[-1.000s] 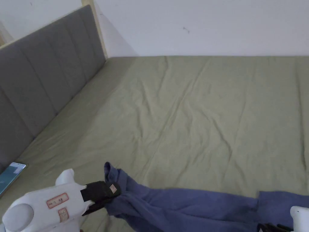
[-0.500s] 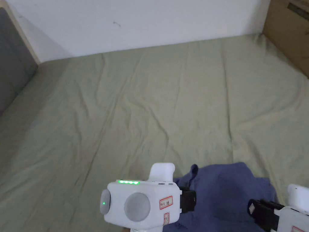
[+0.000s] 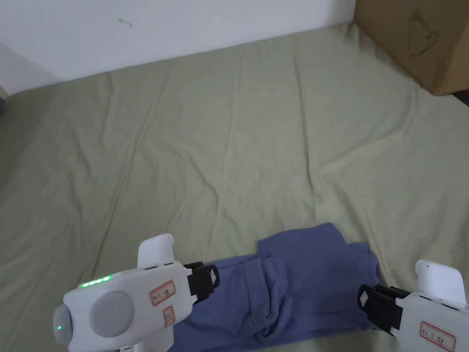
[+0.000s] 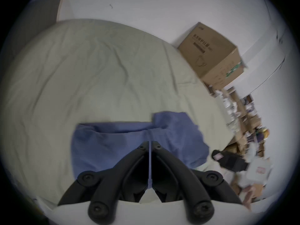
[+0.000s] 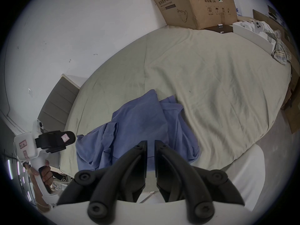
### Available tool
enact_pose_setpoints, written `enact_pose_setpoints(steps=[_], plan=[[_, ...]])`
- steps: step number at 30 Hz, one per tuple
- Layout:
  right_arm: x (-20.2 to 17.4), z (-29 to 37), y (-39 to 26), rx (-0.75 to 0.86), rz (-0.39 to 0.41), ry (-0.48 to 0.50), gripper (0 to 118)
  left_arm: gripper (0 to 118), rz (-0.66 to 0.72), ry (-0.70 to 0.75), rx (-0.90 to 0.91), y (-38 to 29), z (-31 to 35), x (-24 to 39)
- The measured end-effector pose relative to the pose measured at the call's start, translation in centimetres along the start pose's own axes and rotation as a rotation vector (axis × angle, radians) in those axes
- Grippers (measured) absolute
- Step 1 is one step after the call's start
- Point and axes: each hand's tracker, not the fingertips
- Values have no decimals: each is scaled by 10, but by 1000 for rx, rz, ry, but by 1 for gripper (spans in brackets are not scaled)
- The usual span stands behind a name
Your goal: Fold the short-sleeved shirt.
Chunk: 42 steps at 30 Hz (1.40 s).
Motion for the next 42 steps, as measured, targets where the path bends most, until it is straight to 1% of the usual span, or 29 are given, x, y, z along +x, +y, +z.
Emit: enact_pose_setpoints(steps=[1,2,4,5,7,8,9,13,16,19,20,21,22,23,24,25,26,29,31,33,35,36,37,38,39,40,41,42], plan=[[-3,-1,0,-4,6,7,11,3,11,-2,-39,-3,-8,0],[-4,0,-1,-4,11,8,11,3,38,-37,-58,-7,-14,1],[-7,1,-1,1,26,9,11,3,87,-150,-96,-18,-35,6],[-8,1,-1,0,34,10,11,3,88,-170,-127,-22,-43,13],[-9,1,0,1,44,9,11,3,13,-179,-233,-34,-65,29],[-10,2,0,0,48,11,11,3,-39,-159,-270,-40,-74,39],[-10,2,1,1,49,13,11,3,-67,-171,-292,-45,-78,45],[-14,5,0,2,58,15,11,3,-4,-264,-275,-40,-76,51],[-21,5,1,-1,90,6,11,3,4,-239,-239,-29,-63,35],[-30,7,3,5,121,6,11,3,83,-236,-132,-20,-33,1],[-32,7,3,6,131,6,11,9,117,-249,-106,-19,-23,-13],[-36,6,4,6,142,6,11,36,160,-274,-82,-17,-11,-31],[-39,5,4,3,152,5,11,72,196,-285,-65,-17,1,-50],[-42,3,4,-1,161,4,11,105,235,-297,-58,-18,10,-68],[-46,2,3,-5,169,3,11,118,263,-309,-52,-20,16,-84],[-49,1,3,-10,177,3,11,112,274,-301,-50,-25,26,-100],[-52,-1,2,-15,184,3,11,113,322,-318,26,-27,33,-116],[-64,-5,0,-33,214,-2,11,114,431,-339,53,-47,32,-157],[-73,-9,-3,-48,239,-1,11,114,493,-377,35,-52,21,-173],[-80,-13,-5,-62,259,-4,11,114,513,-461,-18,-59,0,-187],[-87,-15,-7,-75,279,-2,11,114,555,-472,-78,-64,-25,-191],[-91,-16,-8,-82,290,-3,11,114,551,-528,-51,-66,-33,-192],[-94,-17,-9,-88,300,1,11,114,537,-614,9,-64,-37,-193],[-97,-18,-9,-94,306,3,11,114,570,-677,27,-62,-43,-193],[-99,-19,-10,-102,314,5,11,110,644,-721,3,-61,-51,-190],[-102,-21,-10,-112,321,5,11,93,712,-771,-13,-62,-65,-191],[-104,-23,-10,-116,324,2,11,57,707,-730,-78,-63,-77,-191],[-106,-24,-10,-120,329,-3,11,13,652,-588,-139,-62,-84,-187]])
